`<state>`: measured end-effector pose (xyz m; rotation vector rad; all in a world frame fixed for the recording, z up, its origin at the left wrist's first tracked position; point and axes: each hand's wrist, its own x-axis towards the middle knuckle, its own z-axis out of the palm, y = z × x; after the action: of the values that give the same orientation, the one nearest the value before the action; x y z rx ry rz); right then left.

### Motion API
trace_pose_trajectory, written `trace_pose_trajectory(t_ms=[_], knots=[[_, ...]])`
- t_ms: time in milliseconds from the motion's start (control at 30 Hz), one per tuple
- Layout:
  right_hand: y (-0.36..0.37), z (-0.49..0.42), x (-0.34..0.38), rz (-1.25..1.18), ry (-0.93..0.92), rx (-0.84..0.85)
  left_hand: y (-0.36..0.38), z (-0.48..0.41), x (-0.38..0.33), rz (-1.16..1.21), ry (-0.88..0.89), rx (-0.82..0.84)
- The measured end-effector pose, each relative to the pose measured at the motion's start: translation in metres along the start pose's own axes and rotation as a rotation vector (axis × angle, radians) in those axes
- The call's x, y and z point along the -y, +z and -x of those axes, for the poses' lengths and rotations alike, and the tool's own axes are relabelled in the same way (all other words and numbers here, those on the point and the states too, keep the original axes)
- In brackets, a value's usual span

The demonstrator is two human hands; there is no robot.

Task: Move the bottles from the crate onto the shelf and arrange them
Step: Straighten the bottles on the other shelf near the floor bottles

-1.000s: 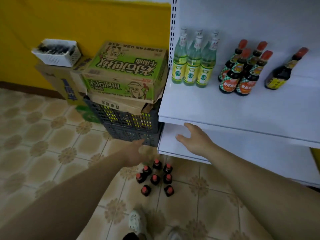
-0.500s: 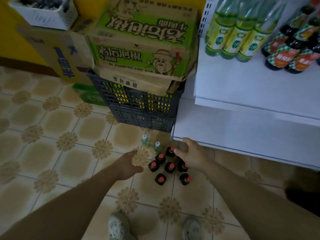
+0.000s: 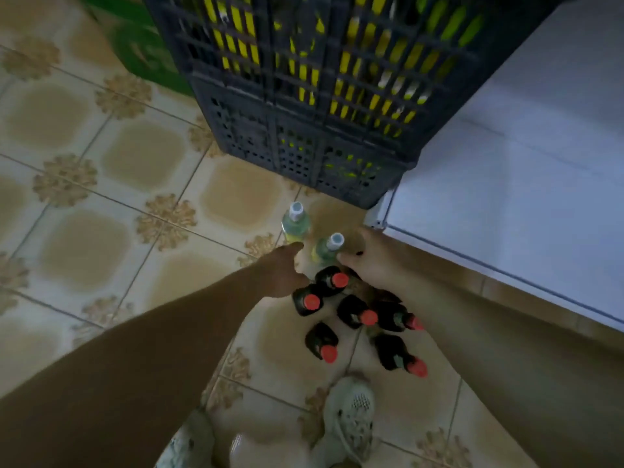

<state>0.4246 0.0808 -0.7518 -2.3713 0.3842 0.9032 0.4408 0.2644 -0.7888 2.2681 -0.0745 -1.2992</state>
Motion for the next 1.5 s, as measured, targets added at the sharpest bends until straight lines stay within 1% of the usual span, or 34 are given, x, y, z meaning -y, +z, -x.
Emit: trace_pose_trajectory(t_ms=[167,267,333,400,533,600,767,867,933,1067,1167,1300,1333,1400,1500], knots=[[0.032,-0.074,-0.019,0.122,-0.065,-0.008,0.031,-0.088,0.02,0.015,0.004,-0.028],[0.05,-0.094,-0.026,0.098,-0.103,-0.024,0.044,-0.117,0.024,-0.003,0.031,0.003],[0.055,-0.099,-0.029,0.062,-0.135,-0.073,0.048,-0.123,0.022,-0.008,0.074,0.011],[0.055,-0.096,-0.03,0.013,-0.155,-0.113,0.051,-0.123,0.024,0.026,0.072,-0.002],[0.036,-0.061,-0.014,-0.079,-0.18,-0.186,0.049,-0.095,0.027,0.073,0.072,-0.002],[0.016,-0.029,0.006,-0.136,-0.191,-0.223,0.036,-0.065,0.02,0.131,0.115,-0.015],[-0.042,0.071,0.069,-0.259,-0.259,-0.306,-0.006,0.025,-0.001,0.317,0.229,-0.15],[-0.084,0.142,0.113,-0.406,-0.29,-0.389,-0.044,0.106,-0.025,0.338,0.28,-0.213],[-0.112,0.192,0.145,-0.484,-0.32,-0.473,-0.069,0.166,-0.039,0.349,0.299,-0.255],[-0.162,0.29,0.216,-0.542,-0.375,-0.595,-0.117,0.292,-0.068,0.42,0.405,-0.244],[-0.197,0.362,0.26,-0.573,-0.415,-0.606,-0.151,0.383,-0.093,0.504,0.509,-0.216],[-0.236,0.441,0.289,-0.712,-0.448,-0.464,-0.183,0.482,-0.131,0.549,0.66,-0.21],[-0.246,0.46,0.294,-0.74,-0.46,-0.457,-0.188,0.5,-0.14,0.546,0.694,-0.222],[-0.266,0.499,0.299,-0.776,-0.498,-0.49,-0.194,0.535,-0.161,0.528,0.755,-0.238],[-0.296,0.556,0.295,-0.802,-0.544,-0.596,-0.193,0.578,-0.199,0.505,0.847,-0.226]])
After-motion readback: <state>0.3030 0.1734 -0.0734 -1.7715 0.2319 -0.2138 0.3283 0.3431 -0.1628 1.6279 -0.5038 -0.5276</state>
